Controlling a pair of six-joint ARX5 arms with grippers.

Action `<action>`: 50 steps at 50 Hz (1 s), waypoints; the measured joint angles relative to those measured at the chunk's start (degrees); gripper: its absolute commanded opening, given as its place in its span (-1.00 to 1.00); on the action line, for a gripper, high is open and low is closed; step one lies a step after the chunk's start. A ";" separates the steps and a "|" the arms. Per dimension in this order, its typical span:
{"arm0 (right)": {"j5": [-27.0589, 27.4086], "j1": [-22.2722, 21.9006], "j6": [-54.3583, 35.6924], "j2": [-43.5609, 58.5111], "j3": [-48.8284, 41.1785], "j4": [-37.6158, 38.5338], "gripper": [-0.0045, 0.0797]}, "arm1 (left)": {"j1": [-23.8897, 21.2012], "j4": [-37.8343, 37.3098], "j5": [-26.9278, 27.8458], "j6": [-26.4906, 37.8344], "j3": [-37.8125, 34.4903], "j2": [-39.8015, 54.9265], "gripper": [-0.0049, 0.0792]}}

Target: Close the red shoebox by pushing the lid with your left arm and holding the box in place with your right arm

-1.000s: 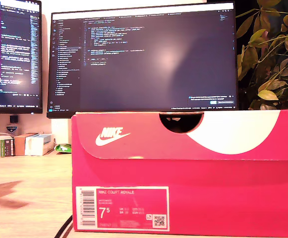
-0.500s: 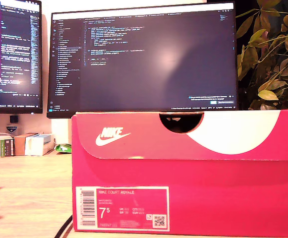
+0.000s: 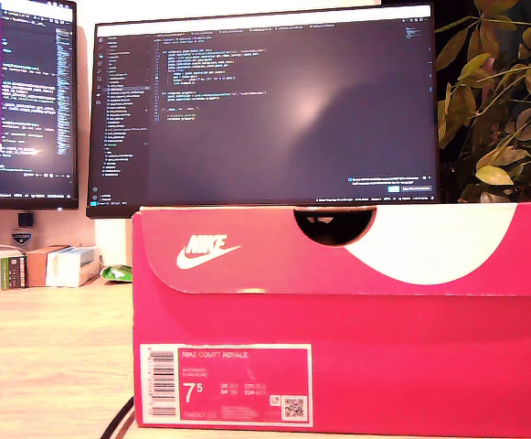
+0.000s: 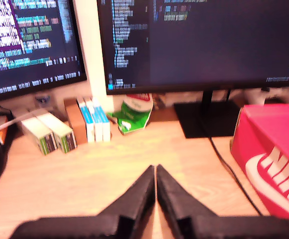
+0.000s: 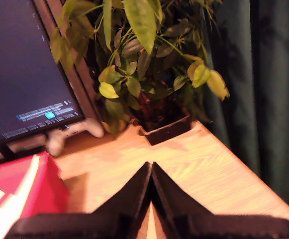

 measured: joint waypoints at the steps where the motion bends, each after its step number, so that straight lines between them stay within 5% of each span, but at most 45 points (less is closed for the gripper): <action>1: -0.02 0.00 -1.86 0.00 0.00 0.17 -0.92 | -0.02 0.35 0.00 0.00 -0.35 0.00 -0.93; 11: -4.35 0.00 -15.06 0.00 -0.04 2.16 -0.92 | -0.52 3.63 -0.20 0.09 -2.08 0.02 -0.93; 50: -10.16 0.00 -21.22 -1.92 -17.38 16.61 -0.92 | -1.18 12.94 -0.28 1.16 -17.38 -6.95 -0.93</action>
